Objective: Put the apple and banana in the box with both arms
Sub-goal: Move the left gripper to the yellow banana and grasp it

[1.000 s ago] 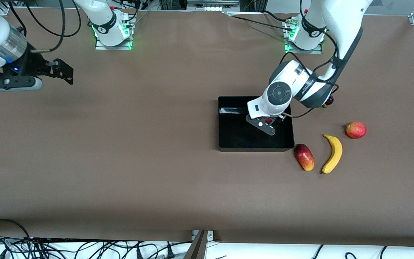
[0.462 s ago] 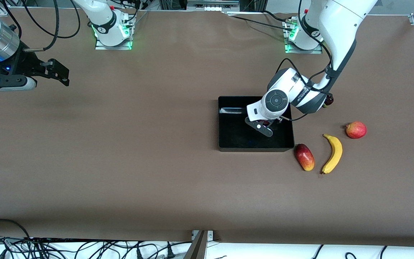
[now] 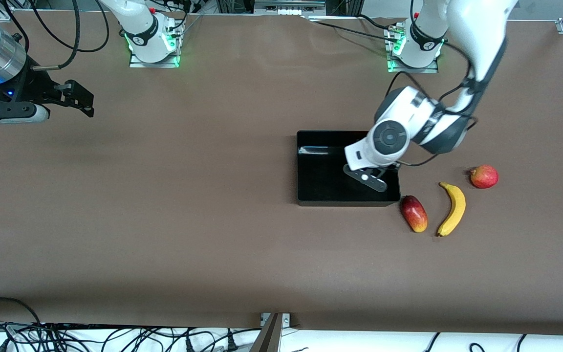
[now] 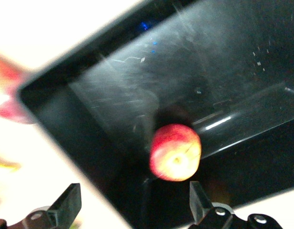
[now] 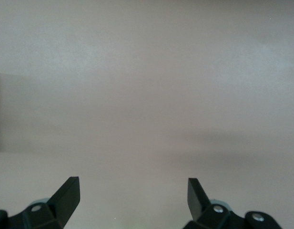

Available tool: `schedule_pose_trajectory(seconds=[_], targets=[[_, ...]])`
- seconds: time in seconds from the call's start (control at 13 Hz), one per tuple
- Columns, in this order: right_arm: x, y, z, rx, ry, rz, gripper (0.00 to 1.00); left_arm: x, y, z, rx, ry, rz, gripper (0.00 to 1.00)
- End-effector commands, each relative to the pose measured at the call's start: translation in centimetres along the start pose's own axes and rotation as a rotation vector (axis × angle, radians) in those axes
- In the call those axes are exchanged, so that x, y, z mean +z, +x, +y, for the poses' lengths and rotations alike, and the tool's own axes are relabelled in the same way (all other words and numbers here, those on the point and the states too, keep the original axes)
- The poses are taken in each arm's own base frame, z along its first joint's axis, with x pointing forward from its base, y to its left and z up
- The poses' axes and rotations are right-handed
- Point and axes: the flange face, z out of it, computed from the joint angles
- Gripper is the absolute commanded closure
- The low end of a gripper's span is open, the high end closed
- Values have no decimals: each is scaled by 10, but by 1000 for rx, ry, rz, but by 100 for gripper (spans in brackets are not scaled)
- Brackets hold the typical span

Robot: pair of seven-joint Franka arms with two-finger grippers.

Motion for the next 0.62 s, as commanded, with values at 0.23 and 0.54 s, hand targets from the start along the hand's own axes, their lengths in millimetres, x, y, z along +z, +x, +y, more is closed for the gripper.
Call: schedule_pose_trajectory(seconds=[0.23, 0.54], targets=[[-6, -1, -4, 6, -11, -3, 0, 16, -3, -196, -195, -91, 3, 0], [-7, -1, -4, 8, -11, 0, 0, 81, 8, -269, 30, -55, 149, 0]])
